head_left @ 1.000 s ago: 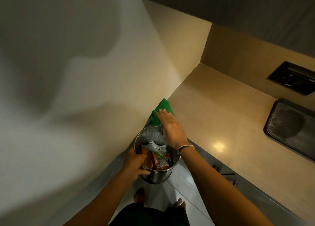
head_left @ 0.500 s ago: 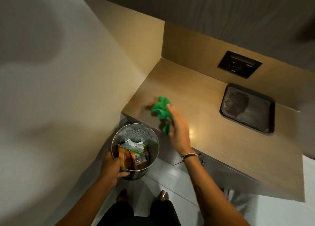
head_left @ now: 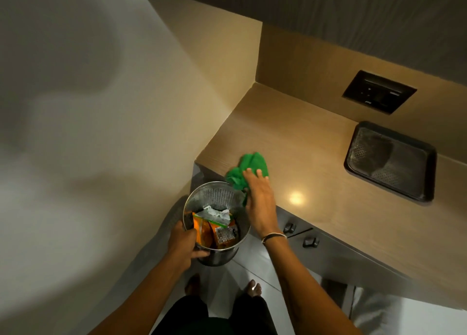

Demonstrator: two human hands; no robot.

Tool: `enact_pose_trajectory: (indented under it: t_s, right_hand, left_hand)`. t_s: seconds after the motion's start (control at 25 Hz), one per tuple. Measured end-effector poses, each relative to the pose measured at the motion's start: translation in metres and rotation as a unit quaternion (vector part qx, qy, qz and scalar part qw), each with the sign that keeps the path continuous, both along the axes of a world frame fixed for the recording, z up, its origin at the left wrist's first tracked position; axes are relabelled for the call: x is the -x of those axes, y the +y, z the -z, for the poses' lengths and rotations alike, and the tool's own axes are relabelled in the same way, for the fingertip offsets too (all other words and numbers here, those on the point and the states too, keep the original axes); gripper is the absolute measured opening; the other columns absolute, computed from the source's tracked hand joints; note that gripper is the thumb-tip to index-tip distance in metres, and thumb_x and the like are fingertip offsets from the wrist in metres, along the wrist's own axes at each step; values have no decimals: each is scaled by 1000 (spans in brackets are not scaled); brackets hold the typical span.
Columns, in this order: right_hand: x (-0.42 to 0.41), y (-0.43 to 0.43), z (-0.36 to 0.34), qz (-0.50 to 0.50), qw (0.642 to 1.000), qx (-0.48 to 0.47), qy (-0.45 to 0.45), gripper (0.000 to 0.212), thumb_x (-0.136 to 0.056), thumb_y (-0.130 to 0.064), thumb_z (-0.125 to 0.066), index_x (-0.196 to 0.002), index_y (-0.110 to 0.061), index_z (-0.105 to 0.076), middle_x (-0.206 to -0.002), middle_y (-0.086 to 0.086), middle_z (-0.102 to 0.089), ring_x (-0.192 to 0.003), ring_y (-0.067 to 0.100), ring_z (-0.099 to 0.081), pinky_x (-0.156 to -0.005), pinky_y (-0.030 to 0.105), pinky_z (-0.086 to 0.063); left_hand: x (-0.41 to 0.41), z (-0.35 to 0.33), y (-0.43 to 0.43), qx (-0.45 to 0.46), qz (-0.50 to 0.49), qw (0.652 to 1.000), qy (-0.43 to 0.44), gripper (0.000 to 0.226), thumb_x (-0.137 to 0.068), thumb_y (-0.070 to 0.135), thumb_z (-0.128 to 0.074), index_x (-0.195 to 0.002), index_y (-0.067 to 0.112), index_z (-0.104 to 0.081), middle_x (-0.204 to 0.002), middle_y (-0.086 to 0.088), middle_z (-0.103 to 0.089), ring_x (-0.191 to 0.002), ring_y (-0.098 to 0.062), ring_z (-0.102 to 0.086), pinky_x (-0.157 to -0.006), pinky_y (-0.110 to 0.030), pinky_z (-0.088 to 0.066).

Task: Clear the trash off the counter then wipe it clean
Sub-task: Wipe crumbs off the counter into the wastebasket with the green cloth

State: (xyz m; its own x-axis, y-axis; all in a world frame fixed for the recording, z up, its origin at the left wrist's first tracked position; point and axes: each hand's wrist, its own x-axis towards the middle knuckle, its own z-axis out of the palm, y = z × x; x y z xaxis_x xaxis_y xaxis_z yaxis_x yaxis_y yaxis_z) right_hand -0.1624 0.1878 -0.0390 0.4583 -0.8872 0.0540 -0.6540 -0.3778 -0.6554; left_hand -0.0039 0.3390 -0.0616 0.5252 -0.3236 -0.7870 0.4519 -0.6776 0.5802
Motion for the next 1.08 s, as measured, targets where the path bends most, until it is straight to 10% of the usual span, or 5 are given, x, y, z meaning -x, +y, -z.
enact_pose_trajectory:
  t_s: [0.24, 0.52, 0.96, 1.08]
  right_hand:
    - [-26, -10, -22, -202, 979, -14, -39, 66, -95, 15, -49, -150, -19, -53, -155, 7, -57, -149, 27, -48, -125, 47, -40]
    - [-31, -113, -18, 123, 992, 5, 11, 60, -96, 8, -51, -153, -8, -47, -159, 18, -49, -151, 41, -40, -130, 54, -29]
    - [-81, 21, 22, -302, 950, 74, 23, 68, -87, 18, -58, -149, -9, -55, -157, 13, -55, -153, 33, -44, -130, 50, -31]
    - [-41, 60, 59, -288, 953, 80, 50, 60, -93, -1, -70, -150, -11, -54, -157, 10, -55, -151, 32, -46, -127, 54, -36]
  left_hand:
    - [-13, 1, 1, 6, 7, 1000, -9, 42, -102, 12, -62, -143, 23, -57, -136, -21, -67, -113, -47, -70, -52, -44, -66]
    - [-30, 0, 5, 22, -36, 999, 13, 44, -96, 7, -65, -137, 24, -62, -122, -22, -74, -96, -40, -76, -48, -40, -64]
    - [-29, 36, 21, 29, -73, 996, 47, 46, -99, 5, -65, -140, 25, -60, -128, -10, -70, -104, -39, -75, -53, -46, -66]
    - [-27, 53, 41, 31, -68, 996, 47, 46, -96, 11, -71, -138, 29, -62, -128, -6, -73, -101, -33, -77, -59, -48, -67]
